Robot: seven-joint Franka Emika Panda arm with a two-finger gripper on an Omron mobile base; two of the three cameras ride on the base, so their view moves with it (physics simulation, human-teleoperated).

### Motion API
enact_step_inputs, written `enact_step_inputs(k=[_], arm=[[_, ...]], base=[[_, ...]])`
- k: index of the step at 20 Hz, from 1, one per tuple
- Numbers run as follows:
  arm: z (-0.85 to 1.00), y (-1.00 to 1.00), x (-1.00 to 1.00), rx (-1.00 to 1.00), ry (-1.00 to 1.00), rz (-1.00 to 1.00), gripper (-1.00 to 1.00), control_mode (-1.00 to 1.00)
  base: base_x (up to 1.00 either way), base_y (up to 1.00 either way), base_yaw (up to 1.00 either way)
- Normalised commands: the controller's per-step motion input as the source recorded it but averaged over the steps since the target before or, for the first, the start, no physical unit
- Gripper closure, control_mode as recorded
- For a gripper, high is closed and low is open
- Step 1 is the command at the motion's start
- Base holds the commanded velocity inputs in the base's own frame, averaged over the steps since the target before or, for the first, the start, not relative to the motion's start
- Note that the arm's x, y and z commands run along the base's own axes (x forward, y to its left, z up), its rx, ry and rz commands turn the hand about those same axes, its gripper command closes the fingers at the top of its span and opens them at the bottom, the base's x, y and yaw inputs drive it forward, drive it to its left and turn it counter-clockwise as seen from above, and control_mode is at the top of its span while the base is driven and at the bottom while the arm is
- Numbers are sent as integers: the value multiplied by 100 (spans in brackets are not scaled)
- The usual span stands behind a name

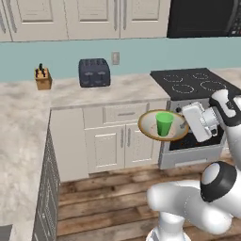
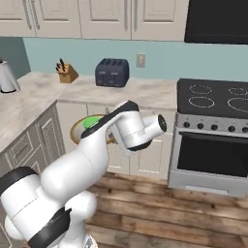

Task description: Place the cup inside the bowl on the dining table and move the bowl to any counter.

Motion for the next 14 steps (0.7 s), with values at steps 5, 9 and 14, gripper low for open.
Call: enact_step_inputs(k=[5,9,14], arm=[[0,0,0,0,0,0,100,100],[0,0,0,0,0,0,100,100],[0,0,0,0,0,0,100,100]], base=[[61,42,3],[47,38,10],[22,28,26]])
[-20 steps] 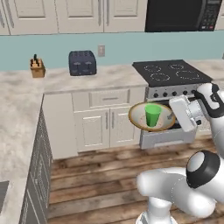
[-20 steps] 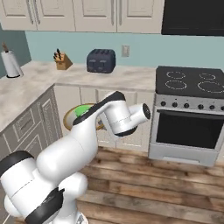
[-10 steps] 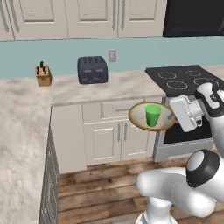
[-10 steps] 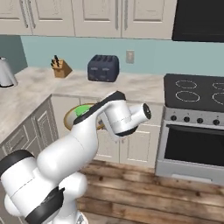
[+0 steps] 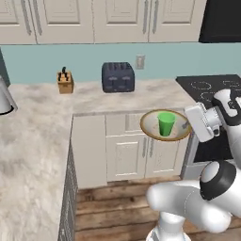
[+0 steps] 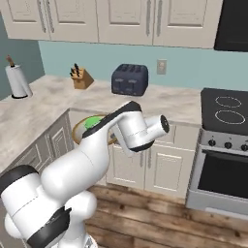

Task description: Place the cup inside the bowl on the dining table and move the bowl to any counter.

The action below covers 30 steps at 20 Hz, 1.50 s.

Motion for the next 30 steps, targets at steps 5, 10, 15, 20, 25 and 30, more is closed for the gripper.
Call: enact_step_inputs(k=[5,10,15,20,25,30], arm=[[0,0,0,0,0,0,100,100],[0,0,0,0,0,0,100,100],[0,0,0,0,0,0,100,100],[0,0,0,0,0,0,100,100],[0,0,0,0,0,0,100,100],[0,0,0,0,0,0,100,100]], base=[[0,8,42],[0,0,47],[2,-13,54],[21,-28,52],[43,-42,50],[37,-58,41]])
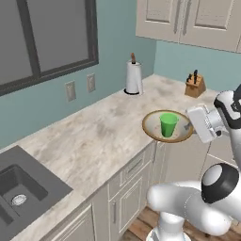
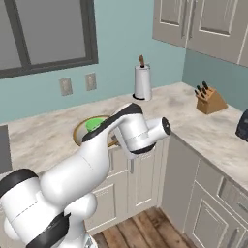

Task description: Place the cup inside the bowl on the dining table and move the bowl to any counter.

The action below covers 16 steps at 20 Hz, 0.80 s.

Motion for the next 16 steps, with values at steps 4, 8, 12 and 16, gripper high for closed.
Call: enact_step_inputs(k=[4,8,12,16], arm=[[0,0,0,0,0,0,100,100],[0,0,0,0,0,0,100,100],[0,0,0,0,0,0,100,100],[0,0,0,0,0,0,100,100]], base=[[2,-47,36],[0,-5,33],[0,8,25],[13,1,21]])
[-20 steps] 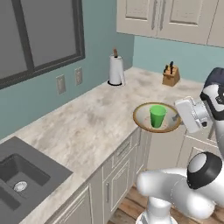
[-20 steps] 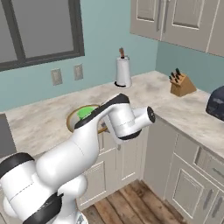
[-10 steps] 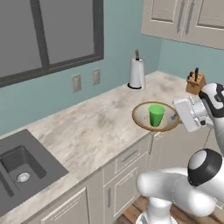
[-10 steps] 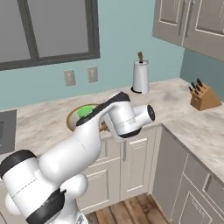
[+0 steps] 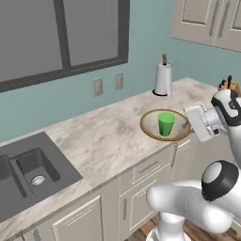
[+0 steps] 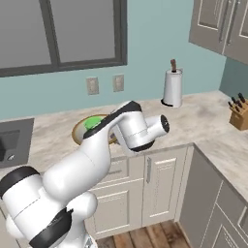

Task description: Place the cup inside the bowl on the dining table and move the bowl to any counter.

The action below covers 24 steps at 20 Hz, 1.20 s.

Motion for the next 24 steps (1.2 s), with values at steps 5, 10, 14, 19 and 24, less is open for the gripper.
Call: enact_step_inputs(k=[5,10,14,19,24], arm=[[0,0,0,0,0,0,100,100],[0,0,0,0,0,0,100,100],[0,0,0,0,0,0,100,100],[0,0,0,0,0,0,100,100],[0,0,0,0,0,0,100,100]], base=[[23,0,21],[75,0,26],[74,-16,31],[26,-28,36],[14,-22,37]])
